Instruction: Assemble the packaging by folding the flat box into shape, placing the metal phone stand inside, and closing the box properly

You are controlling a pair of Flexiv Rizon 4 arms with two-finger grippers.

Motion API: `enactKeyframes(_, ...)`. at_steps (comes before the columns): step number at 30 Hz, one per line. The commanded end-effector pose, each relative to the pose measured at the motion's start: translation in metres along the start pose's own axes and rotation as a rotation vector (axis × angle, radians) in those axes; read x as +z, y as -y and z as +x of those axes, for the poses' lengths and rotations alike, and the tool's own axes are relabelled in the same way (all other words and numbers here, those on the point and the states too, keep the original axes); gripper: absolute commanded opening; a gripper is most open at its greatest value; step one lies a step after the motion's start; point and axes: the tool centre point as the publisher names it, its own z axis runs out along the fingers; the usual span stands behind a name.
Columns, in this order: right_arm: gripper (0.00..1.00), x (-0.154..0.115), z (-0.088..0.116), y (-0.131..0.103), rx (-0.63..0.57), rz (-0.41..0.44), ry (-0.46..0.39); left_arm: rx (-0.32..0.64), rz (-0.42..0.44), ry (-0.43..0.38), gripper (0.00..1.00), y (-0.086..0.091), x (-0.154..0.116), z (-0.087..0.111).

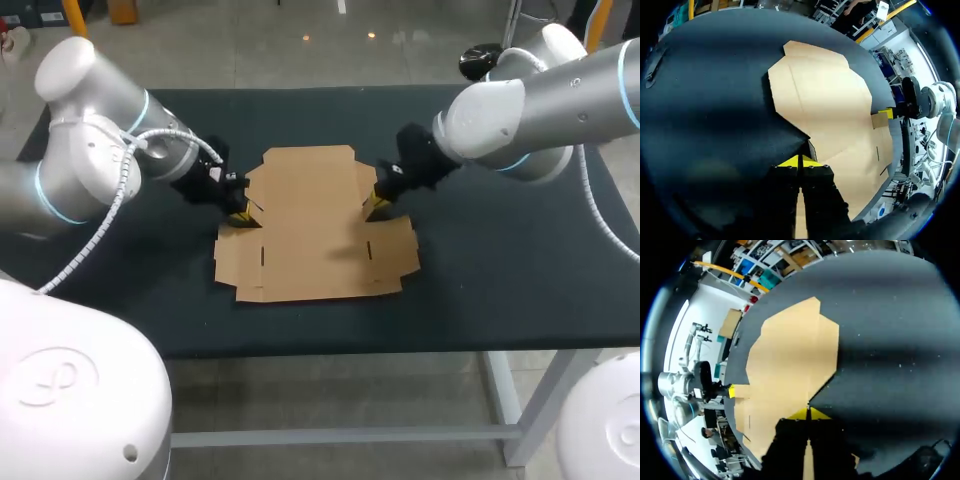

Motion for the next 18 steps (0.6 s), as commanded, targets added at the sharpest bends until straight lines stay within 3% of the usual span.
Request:
enactKeyframes(1,0.00,0.000,0.006,0.001,0.004,-0.005,0.053,0.005,-0.001,0.031,0.00,0.000,-0.001,0.006)
enactKeyframes(18,0.00,0.004,0.011,0.002,0.010,-0.019,0.098,0.030,-0.009,0.036,0.00,0.000,0.003,0.017)
